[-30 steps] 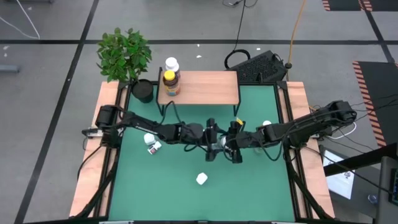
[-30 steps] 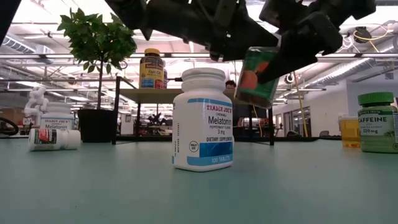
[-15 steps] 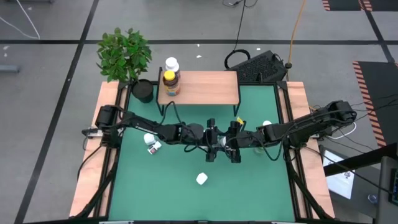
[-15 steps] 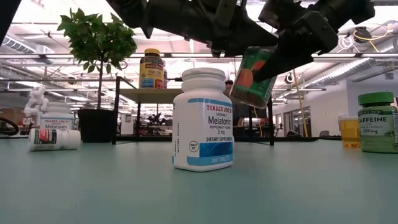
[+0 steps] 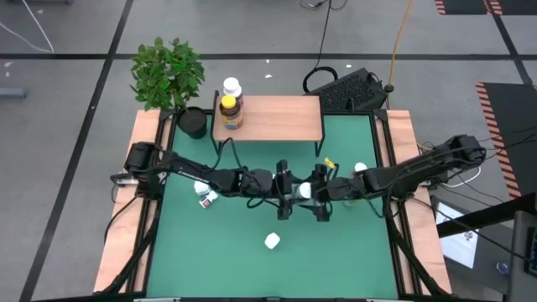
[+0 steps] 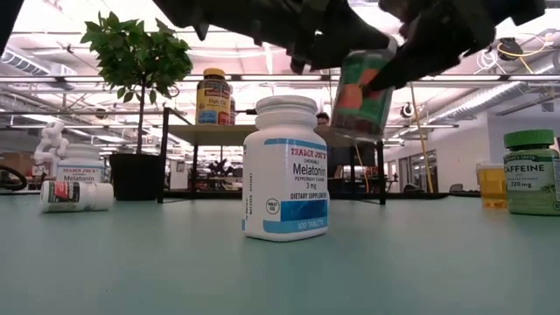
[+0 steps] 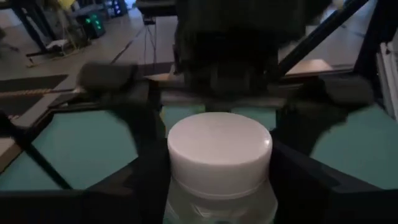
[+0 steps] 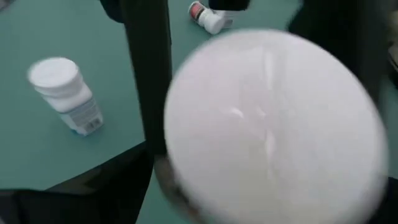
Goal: Pick and place medicine bottles onto shelf by color
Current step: Put the large green pill bottle pill on the shelf
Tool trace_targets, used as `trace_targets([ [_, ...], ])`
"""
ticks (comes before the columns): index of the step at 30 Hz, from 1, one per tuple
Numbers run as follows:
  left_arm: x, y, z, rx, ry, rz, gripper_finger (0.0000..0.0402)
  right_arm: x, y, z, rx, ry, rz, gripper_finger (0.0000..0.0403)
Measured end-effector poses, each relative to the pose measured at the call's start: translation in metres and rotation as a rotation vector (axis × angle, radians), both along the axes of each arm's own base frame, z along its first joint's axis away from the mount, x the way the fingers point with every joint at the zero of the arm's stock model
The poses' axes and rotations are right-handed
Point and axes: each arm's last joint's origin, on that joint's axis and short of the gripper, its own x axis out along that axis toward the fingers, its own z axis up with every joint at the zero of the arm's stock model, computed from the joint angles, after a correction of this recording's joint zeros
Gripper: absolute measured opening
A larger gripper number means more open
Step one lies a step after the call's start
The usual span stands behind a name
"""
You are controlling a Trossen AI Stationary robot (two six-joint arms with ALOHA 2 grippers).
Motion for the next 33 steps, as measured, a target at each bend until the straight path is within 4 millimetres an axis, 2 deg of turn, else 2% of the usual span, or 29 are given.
trace_targets([
  [7, -0.010, -0.010, 0.022, 0.021, -0.058, 0.084, 0.0241, -0.028, -0.001, 0.013, 0.047, -0.163, -0.026, 0.0352],
  [12, -0.016, -0.018, 0.038, 0.048, -0.126, 0.093, 0.0240, -0.047, -0.001, -0.003, 0.098, -0.310, 0.000, 0.0354],
  [17, -0.015, -0.020, 0.040, 0.035, -0.161, 0.100, 0.0230, -0.058, -0.003, -0.016, 0.181, -0.498, 0.063, 0.0354],
  [22, -0.015, -0.019, 0.043, 0.034, -0.190, 0.100, 0.0249, -0.060, -0.003, -0.022, 0.178, -0.560, 0.106, 0.0354],
  [29, -0.015, -0.017, 0.048, 0.022, -0.231, 0.103, 0.0230, -0.052, -0.005, -0.023, 0.116, -0.603, 0.057, 0.0354],
  [33, -0.015, -0.017, 0.049, 0.017, -0.242, 0.104, 0.0237, -0.045, -0.007, -0.026, 0.100, -0.643, 0.042, 0.0354],
])
